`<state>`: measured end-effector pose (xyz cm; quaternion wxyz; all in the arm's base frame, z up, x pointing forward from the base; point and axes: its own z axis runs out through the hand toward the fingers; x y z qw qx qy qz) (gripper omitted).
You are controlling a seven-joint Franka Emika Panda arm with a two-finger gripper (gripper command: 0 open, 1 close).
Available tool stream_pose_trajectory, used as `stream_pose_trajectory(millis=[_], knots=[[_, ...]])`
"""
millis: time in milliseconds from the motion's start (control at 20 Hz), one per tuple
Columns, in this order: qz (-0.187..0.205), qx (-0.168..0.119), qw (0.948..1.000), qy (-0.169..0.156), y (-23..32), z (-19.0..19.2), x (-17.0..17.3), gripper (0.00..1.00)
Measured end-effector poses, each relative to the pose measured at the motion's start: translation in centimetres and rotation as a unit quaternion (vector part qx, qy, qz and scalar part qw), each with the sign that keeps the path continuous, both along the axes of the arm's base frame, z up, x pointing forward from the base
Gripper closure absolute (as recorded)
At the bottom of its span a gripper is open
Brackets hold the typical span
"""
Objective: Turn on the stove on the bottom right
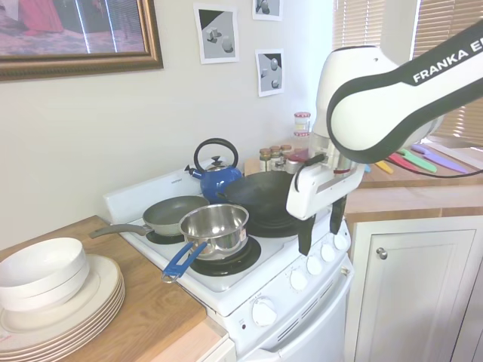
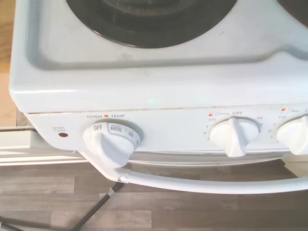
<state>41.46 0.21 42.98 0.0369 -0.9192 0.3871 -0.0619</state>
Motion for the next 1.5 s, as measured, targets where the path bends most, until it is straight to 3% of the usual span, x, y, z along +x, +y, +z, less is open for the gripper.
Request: stream_pose_trajectory(millis=[450, 800, 850, 1200, 1500], knots=[[-0.012, -0.024, 0.9996, 0.009, -4.4, -1.7, 0.6, 0.0], [-0.003, -0.03, 0.999, 0.034, -12.2, -3.9, 2.4, 0.0], [-0.003, -0.034, 0.9987, 0.038, -13.3, -4.1, 2.9, 1.0], [-0.003, -0.07, 0.9957, 0.06, -18.4, -5.8, 4.9, 1.0], [-0.013, -0.088, 0.9944, 0.057, -20.3, -7.3, 5.8, 1.0]])
